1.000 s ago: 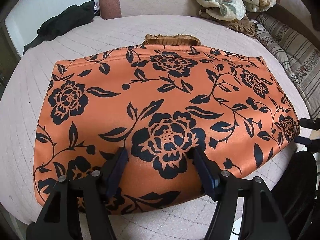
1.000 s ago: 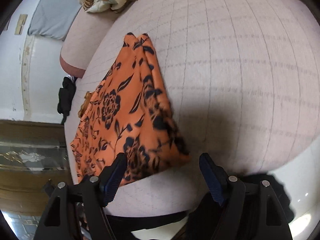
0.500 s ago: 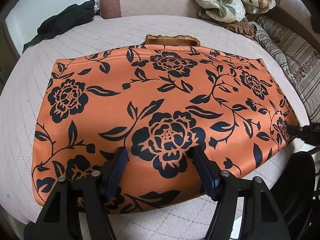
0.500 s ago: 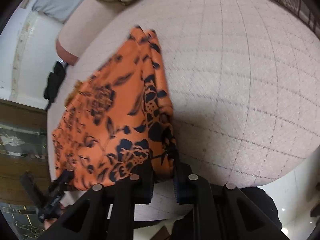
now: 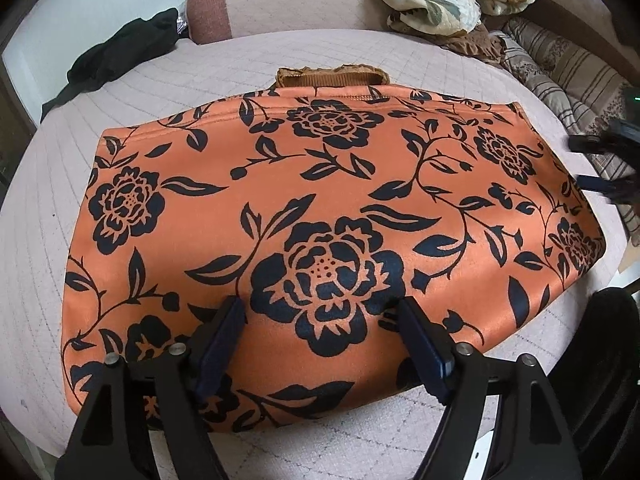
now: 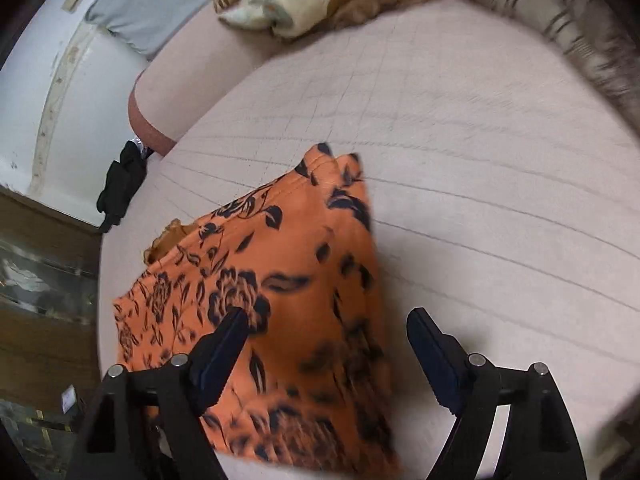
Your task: Fold small clothes
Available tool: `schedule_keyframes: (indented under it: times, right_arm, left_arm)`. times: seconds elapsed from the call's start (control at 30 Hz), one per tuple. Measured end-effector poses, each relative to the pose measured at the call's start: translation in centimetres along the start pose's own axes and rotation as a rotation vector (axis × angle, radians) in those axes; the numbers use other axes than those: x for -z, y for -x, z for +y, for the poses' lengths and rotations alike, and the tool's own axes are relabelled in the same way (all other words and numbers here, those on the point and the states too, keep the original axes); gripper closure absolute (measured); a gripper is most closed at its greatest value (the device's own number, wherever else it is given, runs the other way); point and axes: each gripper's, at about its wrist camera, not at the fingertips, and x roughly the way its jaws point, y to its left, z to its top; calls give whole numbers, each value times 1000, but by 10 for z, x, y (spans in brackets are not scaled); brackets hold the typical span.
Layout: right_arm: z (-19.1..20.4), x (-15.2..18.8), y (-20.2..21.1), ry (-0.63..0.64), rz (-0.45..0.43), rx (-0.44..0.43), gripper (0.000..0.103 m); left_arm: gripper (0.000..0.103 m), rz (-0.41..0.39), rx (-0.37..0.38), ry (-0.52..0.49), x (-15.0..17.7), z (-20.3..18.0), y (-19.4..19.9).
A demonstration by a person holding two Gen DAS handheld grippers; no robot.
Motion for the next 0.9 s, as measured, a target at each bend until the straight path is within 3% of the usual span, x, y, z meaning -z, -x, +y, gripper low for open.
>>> schedule_keyframes:
  times: [0.07,0.1,0.2,0.27,0.33,0.4,0.47,0.5,0.53,0.57,0.67,0.7,0.77,0.87,0.9]
  right_arm:
    - [-4,-7,-28,-20,82,-26,55]
    - [-3,-9,-33,-23,92,-41,83]
    - [8,-8,-14,34,19,-38,87]
    - [-13,-5,-18,-45,18,-44,88]
    - [-40,1,-34,-164,39,-126,85]
    - [-38,-1,-21,-155,20,-152,73]
    - [-25,-7,-7,-93,-17,-53,63]
    - [-19,-13,2,-69,-47,-34,51]
    - [-14,-20,7,-62,-68,-44,30]
    - [-10,-25,7,-57,-79,-44,22]
    - [-5,-50,-9,-28,-63,-16,19]
    - [-9,-58,-23,-51,-32,-29,22]
    - [-12,-65,-42,-84,16,-89,88]
    - [0,-65,-32,-8,-67,-52,90]
    - [0,-62,-44,-25,-51,-21,89]
  left_arm:
    - [24,6,12,5,-1,1,0]
    - [24,7,15,4,-2,2,0]
    - [24,5,21,-4,-2,5,-1]
    - [24,4,18,-4,-4,5,-1]
    - [23,3,16,-6,-3,6,-2]
    - [23,3,14,-16,-3,7,-1]
    - [23,4,19,-10,-3,7,-3]
    - [22,4,16,-10,-4,6,-3]
    - [22,3,14,-10,-4,5,-4]
    - [22,3,10,-12,-4,4,-5]
    - [21,7,11,-18,-6,2,-6]
    - [21,8,15,-15,-6,1,-6]
    - [21,10,21,-17,-7,3,-7]
    - [21,6,32,-20,-7,5,-7]
    - [21,5,31,-19,-7,6,-7]
